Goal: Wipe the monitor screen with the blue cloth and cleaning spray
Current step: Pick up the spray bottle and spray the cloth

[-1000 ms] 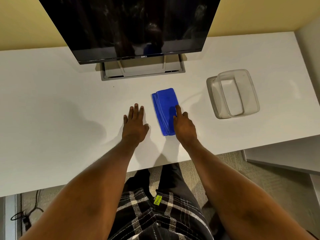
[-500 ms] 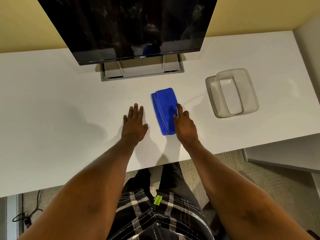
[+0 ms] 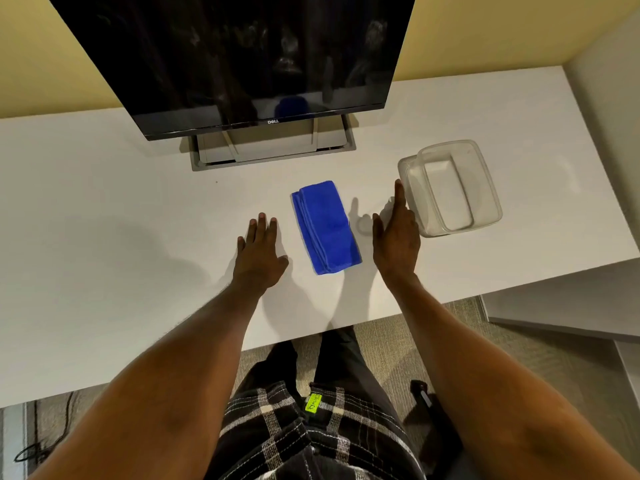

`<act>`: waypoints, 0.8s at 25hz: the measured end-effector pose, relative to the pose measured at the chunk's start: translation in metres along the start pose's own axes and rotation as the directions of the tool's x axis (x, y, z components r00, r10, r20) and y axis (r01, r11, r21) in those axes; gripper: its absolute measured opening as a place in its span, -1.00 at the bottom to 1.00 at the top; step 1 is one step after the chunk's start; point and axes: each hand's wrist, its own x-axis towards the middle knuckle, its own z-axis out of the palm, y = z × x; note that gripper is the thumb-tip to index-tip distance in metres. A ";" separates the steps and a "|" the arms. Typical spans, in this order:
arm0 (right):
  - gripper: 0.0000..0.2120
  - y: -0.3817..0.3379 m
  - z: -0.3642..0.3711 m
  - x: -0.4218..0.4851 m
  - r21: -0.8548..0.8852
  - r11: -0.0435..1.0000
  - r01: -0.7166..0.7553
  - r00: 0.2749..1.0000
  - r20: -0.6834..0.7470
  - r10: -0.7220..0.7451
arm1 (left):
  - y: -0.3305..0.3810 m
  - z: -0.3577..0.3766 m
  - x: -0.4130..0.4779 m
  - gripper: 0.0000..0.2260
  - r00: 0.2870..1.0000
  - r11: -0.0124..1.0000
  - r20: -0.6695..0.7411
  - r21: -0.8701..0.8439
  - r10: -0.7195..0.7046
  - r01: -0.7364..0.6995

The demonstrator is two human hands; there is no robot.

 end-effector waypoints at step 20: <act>-0.78 0.047 -0.012 0.028 0.286 0.919 -0.271 0.959 -0.002 0.283 | -0.003 0.027 -0.006 -0.34 0.985 0.997 -0.171 0.077 0.015 -0.002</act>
